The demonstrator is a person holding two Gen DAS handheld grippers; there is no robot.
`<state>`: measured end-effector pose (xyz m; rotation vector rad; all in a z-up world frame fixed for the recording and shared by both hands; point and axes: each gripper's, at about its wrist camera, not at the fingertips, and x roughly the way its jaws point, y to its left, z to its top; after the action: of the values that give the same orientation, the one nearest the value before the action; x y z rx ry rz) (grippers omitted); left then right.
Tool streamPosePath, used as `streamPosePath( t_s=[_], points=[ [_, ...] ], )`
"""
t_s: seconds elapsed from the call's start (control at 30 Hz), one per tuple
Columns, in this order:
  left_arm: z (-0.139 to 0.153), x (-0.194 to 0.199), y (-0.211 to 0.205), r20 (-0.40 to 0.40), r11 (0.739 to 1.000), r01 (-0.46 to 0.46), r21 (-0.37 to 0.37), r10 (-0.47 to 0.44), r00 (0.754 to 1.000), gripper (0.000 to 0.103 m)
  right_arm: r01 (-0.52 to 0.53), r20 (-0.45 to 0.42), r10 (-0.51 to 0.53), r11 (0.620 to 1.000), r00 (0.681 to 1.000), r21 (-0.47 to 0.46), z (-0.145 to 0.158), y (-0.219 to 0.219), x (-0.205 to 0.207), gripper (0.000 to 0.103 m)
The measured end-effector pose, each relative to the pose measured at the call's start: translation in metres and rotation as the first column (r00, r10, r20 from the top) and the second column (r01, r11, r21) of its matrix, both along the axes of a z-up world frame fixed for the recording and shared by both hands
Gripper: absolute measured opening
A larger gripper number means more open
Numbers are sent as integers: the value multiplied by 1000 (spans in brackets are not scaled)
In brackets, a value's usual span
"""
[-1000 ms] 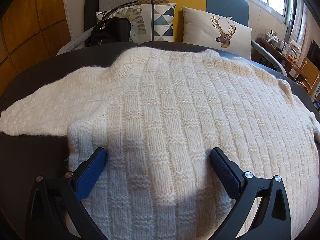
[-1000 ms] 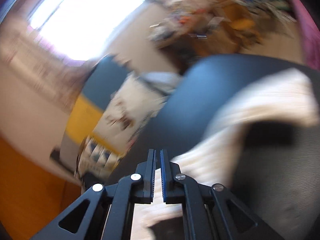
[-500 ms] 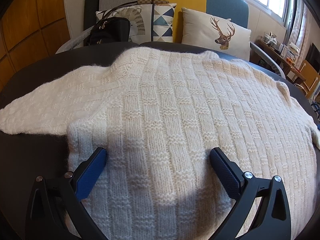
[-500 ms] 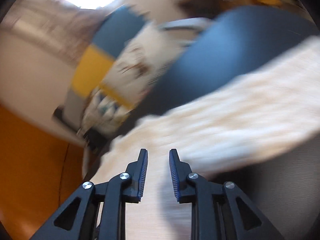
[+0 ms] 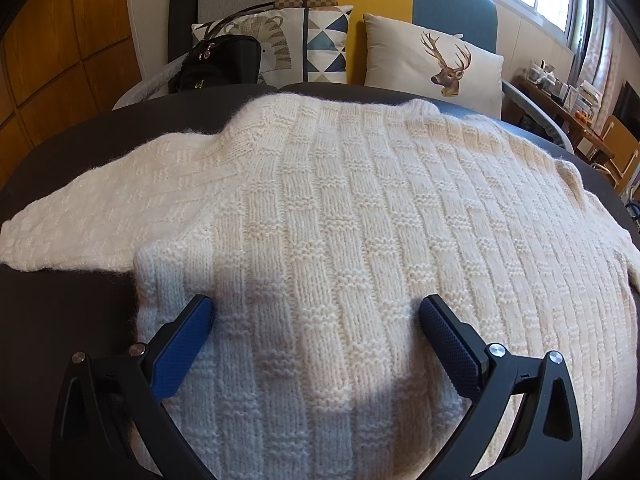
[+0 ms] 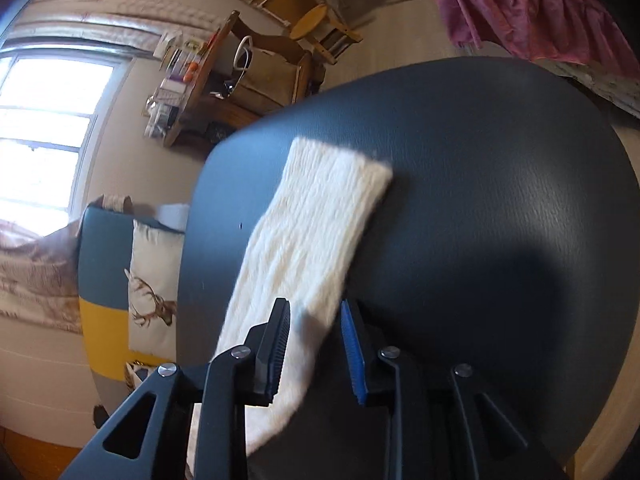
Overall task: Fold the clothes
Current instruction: 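Fold the held sleeve across the sweater body with the right gripper, then open the right gripper and release the sleeve on the body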
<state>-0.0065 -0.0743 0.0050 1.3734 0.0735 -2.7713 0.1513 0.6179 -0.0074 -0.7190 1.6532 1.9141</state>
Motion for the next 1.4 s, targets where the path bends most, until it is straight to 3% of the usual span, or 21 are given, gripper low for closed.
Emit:
streamPosePath(
  t_s=[0.1,0.17,0.2,0.33,0.47,0.57,0.73,0.9,1.0,1.13,1.27,1.3,1.33,1.4],
  points=[
    [0,0,1,2,1000,0,-3,0,1000,103,-2,-7,2,1000,1000,14,-2,7,-14,26],
    [0,0,1,3,1000,0,-5,0,1000,103,-21,6,21,999,1000,33,-4,17,-13,9],
    [-1,0,1,3,1000,0,-5,0,1000,103,-24,-2,24,999,1000,35,-6,22,-12,7],
    [-1,0,0,6,1000,0,-5,0,1000,103,-39,-65,41,999,997,20,-3,22,-13,5],
    [4,-5,2,25,1000,3,-2,-3,1000,103,-126,-154,135,990,979,69,34,-7,-35,5],
    [15,-11,0,2,997,-7,83,6,1000,103,-229,-210,255,963,944,143,75,-48,-68,5],
    [26,-12,-1,-29,988,-31,151,36,999,103,-461,-261,532,840,806,287,135,-173,-145,5],
    [29,-10,-11,-35,991,-24,131,28,999,103,-661,-258,741,670,620,339,143,-318,-212,5],
    [30,-11,-27,-32,987,-48,152,53,998,103,-759,-232,826,563,513,328,118,-404,-233,5],
    [25,-18,-53,15,974,-95,204,94,995,103,-846,-154,895,446,419,291,62,-489,-241,5],
    [21,-20,-64,26,962,-110,249,107,994,103,-893,-7,942,320,335,317,25,-533,-244,9],
    [21,-20,-64,25,961,-112,252,109,994,103,-903,29,951,283,308,323,19,-540,-244,14],
    [21,-21,-62,22,964,-109,243,107,994,103,-909,46,956,261,291,326,15,-540,-241,25],
    [22,-24,-54,18,971,-95,221,93,996,103,-911,52,960,244,276,333,14,-533,-232,26]
  ],
)
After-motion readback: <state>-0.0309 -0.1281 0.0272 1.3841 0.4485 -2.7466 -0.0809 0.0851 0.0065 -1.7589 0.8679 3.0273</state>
